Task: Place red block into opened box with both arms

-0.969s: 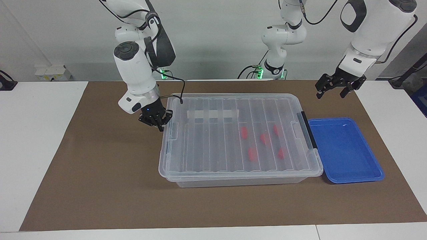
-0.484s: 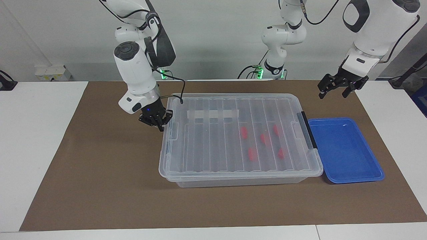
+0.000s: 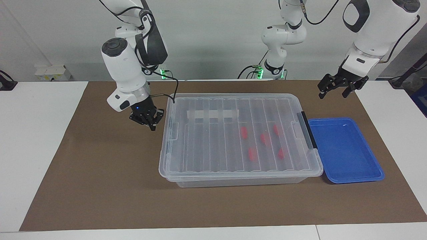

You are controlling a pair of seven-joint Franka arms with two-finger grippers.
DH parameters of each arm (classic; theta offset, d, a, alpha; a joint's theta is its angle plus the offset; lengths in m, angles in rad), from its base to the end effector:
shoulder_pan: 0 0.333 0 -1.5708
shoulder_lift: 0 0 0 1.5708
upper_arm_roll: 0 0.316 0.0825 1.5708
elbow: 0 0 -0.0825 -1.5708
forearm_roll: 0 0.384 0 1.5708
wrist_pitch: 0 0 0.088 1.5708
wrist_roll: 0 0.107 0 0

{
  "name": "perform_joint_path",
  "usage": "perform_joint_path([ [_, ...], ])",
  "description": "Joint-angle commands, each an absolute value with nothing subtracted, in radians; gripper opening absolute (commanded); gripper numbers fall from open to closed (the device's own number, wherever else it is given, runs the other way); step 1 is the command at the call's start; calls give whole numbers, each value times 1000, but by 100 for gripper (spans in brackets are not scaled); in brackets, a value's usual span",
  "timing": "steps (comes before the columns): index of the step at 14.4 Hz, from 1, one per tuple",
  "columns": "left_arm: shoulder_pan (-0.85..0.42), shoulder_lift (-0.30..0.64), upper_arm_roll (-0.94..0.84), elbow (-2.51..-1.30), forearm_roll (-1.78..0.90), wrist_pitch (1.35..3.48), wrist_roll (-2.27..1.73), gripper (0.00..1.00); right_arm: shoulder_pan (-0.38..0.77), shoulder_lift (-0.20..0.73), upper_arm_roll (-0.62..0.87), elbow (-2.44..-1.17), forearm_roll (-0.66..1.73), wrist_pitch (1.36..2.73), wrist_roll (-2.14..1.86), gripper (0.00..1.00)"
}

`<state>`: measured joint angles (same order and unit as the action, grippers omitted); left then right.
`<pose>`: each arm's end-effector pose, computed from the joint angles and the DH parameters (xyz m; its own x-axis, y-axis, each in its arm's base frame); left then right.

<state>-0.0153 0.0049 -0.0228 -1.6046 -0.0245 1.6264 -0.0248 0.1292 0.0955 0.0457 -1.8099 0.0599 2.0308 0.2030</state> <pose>0.5602 -0.0238 0.6107 0.9998 -0.0119 0.0163 -0.0123 -0.9996 0.0250 0.5931 0.1074 0.4965 0.9924 -0.0561 0.1095 -0.0469 -0.9953 -0.0847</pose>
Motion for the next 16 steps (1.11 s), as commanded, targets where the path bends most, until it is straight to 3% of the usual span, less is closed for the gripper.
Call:
perform_joint_path([
  [1, -12, -18, -21, -1634, -35, 1641, -25, 100, 69, 40, 52, -1836, 31, 1988, 198, 0],
  [4, -12, -18, -21, -1634, -35, 1641, -25, 100, 23, -1, 51, -1833, -12, 1942, 195, 0],
  [5, -12, -18, -21, -1634, -35, 1641, -25, 100, 5, -11, 52, -1829, -30, 1925, 192, 42],
  [6, -12, -18, -21, -1634, -35, 1641, -25, 100, -8, -18, 52, -1824, -32, 1919, 189, 97],
  [16, -12, -17, -21, -1634, -35, 1641, -25, 100, -46, 1, 54, -1577, 1, 1680, 183, 100],
])
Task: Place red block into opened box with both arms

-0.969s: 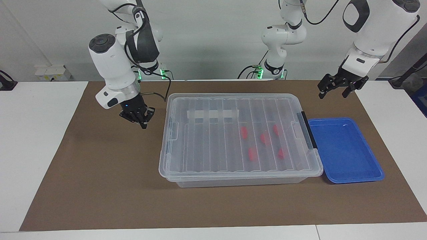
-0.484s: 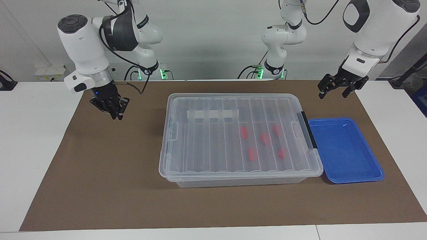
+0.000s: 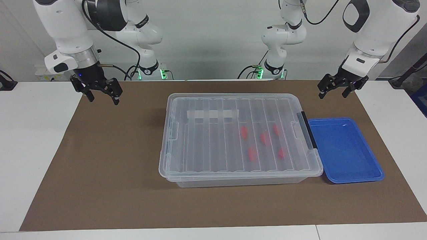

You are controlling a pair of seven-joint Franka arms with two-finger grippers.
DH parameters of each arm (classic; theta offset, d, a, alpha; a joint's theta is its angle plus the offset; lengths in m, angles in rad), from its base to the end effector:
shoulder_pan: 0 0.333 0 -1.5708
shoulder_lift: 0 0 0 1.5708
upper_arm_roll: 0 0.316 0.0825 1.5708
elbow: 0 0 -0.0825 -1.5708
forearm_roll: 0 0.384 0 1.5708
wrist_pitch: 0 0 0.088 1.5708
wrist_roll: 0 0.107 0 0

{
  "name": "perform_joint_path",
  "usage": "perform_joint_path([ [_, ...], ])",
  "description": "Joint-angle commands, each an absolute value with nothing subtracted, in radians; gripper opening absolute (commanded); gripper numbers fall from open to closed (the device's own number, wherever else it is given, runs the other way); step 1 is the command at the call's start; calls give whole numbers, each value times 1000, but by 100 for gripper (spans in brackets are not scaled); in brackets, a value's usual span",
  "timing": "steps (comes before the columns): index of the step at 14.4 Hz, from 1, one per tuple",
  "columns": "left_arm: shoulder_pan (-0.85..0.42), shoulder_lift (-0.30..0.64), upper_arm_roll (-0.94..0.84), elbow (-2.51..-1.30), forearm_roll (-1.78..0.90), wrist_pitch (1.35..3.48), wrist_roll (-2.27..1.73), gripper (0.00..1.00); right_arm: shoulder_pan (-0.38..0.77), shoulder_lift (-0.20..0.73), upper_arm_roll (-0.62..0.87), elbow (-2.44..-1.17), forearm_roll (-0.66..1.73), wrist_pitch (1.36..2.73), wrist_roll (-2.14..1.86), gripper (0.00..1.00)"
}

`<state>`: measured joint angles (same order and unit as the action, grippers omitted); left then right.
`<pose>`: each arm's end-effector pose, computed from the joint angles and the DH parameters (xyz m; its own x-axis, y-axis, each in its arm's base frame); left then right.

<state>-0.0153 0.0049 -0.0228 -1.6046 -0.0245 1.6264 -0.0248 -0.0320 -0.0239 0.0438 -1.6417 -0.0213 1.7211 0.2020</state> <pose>0.5602 -0.0238 0.6107 0.9998 -0.0119 0.0163 -0.0123 -0.9996 0.0250 0.5609 0.0049 0.6179 0.9769 -0.1858 0.1054 -0.1870 -0.9824 0.0012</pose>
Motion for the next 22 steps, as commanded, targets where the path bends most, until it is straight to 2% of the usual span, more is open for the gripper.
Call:
perform_joint_path([
  [1, -12, -17, -21, -1634, -35, 1641, -25, 100, -40, 5, 55, -1560, -12, 1671, 183, 100],
  [6, -12, -17, -21, -1634, -35, 1641, -25, 100, -38, 55, 54, -1427, -31, 1502, 181, 100],
  [10, -12, -17, -21, -1634, -35, 1641, -25, 100, -34, 41, 55, -1450, -43, 1454, 172, 100],
  [22, -12, -18, -21, -1634, -35, 1641, -25, 100, -32, 25, 61, -1482, -31, 1463, 176, 100],
])
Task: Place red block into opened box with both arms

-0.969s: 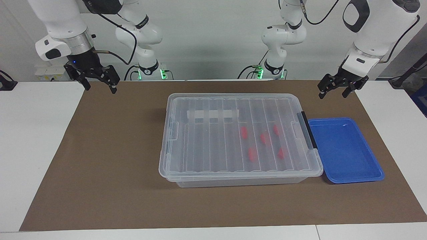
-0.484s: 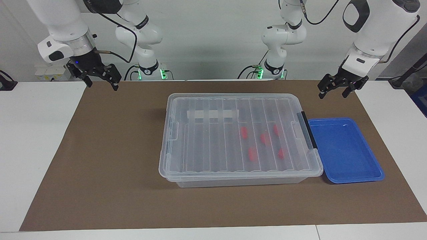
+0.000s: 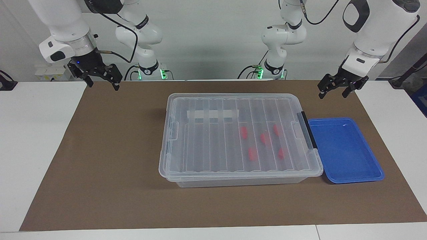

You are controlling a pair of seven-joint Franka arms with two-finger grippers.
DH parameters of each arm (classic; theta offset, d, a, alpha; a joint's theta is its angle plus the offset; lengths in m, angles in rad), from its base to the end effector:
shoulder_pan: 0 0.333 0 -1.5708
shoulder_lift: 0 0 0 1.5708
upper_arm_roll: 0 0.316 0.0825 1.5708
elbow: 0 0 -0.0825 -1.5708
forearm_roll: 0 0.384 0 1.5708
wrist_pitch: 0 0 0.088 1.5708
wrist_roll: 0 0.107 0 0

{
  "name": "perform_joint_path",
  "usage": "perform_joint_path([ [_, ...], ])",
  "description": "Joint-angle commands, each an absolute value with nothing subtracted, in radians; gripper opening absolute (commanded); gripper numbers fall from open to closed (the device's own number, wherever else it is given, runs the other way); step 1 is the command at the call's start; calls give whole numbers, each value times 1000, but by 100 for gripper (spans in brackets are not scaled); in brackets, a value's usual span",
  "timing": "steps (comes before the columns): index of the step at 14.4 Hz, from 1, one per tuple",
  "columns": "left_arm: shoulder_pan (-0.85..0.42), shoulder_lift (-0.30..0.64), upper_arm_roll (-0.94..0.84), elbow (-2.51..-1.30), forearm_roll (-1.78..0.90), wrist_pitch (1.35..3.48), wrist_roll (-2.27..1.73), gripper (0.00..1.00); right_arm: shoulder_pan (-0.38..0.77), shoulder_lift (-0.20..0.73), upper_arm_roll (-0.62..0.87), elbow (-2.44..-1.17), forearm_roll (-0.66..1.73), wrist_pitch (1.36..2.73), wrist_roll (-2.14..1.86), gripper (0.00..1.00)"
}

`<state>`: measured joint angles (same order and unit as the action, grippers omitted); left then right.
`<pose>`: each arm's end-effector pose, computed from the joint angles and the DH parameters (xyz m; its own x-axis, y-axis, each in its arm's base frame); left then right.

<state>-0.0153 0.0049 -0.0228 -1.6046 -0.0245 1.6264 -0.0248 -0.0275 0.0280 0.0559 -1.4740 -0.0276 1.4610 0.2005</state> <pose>0.5602 -0.0238 0.6107 0.9998 -0.0119 0.0163 -0.0123 -0.9996 0.0250 0.5521 0.0120 0.6448 0.9841 -0.1741 -0.0349 -0.1730 -0.9844 0.0336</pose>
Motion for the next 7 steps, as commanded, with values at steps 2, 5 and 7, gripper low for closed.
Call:
perform_joint_path([
  [2, -12, -17, -21, -1634, -35, 1641, -25, 100, -32, 23, 61, -1486, -28, 1463, 186, 100],
  [5, -12, -18, -21, -1634, -35, 1641, -25, 100, -32, 23, 61, -1486, -28, 1465, 187, 100],
  [7, -12, -18, -21, -1634, -35, 1641, -25, 100, -35, 23, 61, -1486, -26, 1486, 186, 100],
])
